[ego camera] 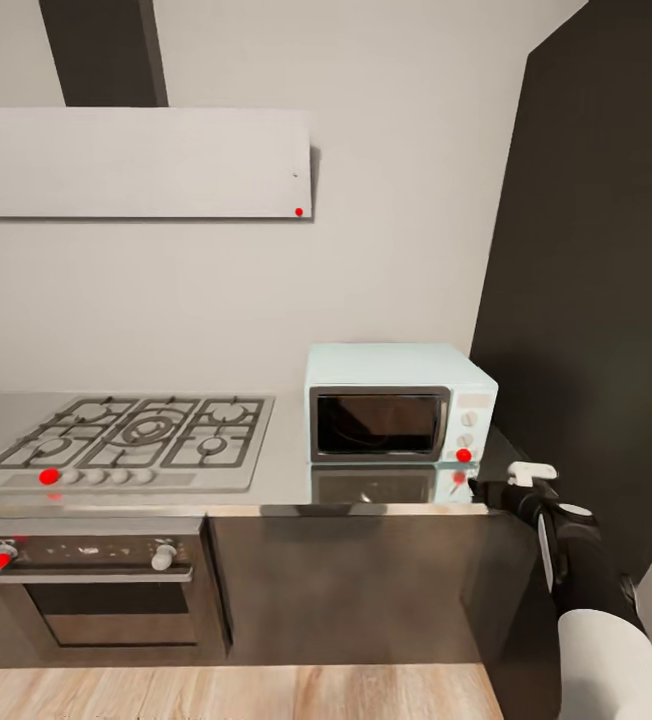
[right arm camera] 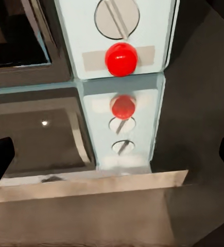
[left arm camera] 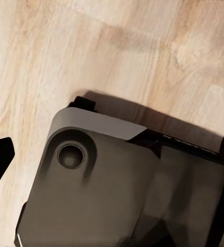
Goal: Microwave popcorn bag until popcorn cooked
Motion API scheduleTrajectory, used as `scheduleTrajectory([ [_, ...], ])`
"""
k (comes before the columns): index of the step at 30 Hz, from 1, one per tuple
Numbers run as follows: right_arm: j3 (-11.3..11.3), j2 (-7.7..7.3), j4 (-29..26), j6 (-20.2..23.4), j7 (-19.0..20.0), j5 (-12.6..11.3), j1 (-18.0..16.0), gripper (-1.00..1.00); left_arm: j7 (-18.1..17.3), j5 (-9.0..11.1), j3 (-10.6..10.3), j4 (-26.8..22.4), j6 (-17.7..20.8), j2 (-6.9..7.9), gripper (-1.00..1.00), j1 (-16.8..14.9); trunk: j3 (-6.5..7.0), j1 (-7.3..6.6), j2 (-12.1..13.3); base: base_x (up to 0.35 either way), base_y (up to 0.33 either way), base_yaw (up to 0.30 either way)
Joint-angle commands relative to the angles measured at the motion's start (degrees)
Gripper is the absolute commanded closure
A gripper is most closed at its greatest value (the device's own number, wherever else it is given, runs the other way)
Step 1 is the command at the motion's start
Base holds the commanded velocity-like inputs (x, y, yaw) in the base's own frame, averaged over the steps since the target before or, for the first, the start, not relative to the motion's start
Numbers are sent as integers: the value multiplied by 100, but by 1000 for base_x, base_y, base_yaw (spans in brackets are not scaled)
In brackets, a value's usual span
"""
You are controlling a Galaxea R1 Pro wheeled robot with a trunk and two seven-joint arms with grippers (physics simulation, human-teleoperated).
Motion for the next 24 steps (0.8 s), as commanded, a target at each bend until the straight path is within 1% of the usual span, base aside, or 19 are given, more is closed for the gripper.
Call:
scheduleTrajectory([
  [1, -14, 0, -11, 106, 58, 66, -5, -100, 23, 35, -48, 1, -12, -2, -100, -4, -8, 1, -6, 0, -2, 220],
  [2, -13, -2, -22, 247, 62, 74, -5, -100, 23, 35, -48, 1, -12, -2, -100, -4, -8, 1, -6, 0, -1, 135],
  [5, -18, -13, -48, 389, 73, 80, -5, -100, 23, 20, -48, 1, -12, -2, -100, -4, -8, 1, -6, 0, 0, 57],
  [8, -12, -14, -65, 382, 110, 77, -5, -100, 23, 5, -51, 1, -12, -4, -100, -4, -8, 1, -6, 0, 0, 8],
  [9, -11, 0, -62, 371, 128, 33, -5, -100, 23, -7, -55, 1, -12, -9, -100, -4, -8, 1, -6, 0, 0, 0],
  [11, -11, 3, -59, 369, 131, 21, -5, -100, 23, -13, -56, 1, -12, -10, -100, -4, -8, 1, -6, 0, 0, 0],
  [12, -4, 18, -64, 361, 93, 15, -5, -100, 23, 28, -56, 1, -12, -10, -100, -4, -8, 1, -6, 0, 0, 0],
  [14, -3, 51, -66, 359, 62, 24, -5, -100, 23, 3, -55, 1, -12, -9, -100, -4, -8, 1, -6, 49, 0, 0],
  [22, -23, 62, -21, 353, 29, 42, -5, -100, 15, -27, -57, 1, -12, 6, -100, -4, -8, 1, -6, 279, 0, 0],
  [24, -32, 59, -10, 279, 25, 39, -5, -100, 15, -26, -57, 1, -12, 5, -100, -4, -8, 1, -6, 277, 0, 0],
])
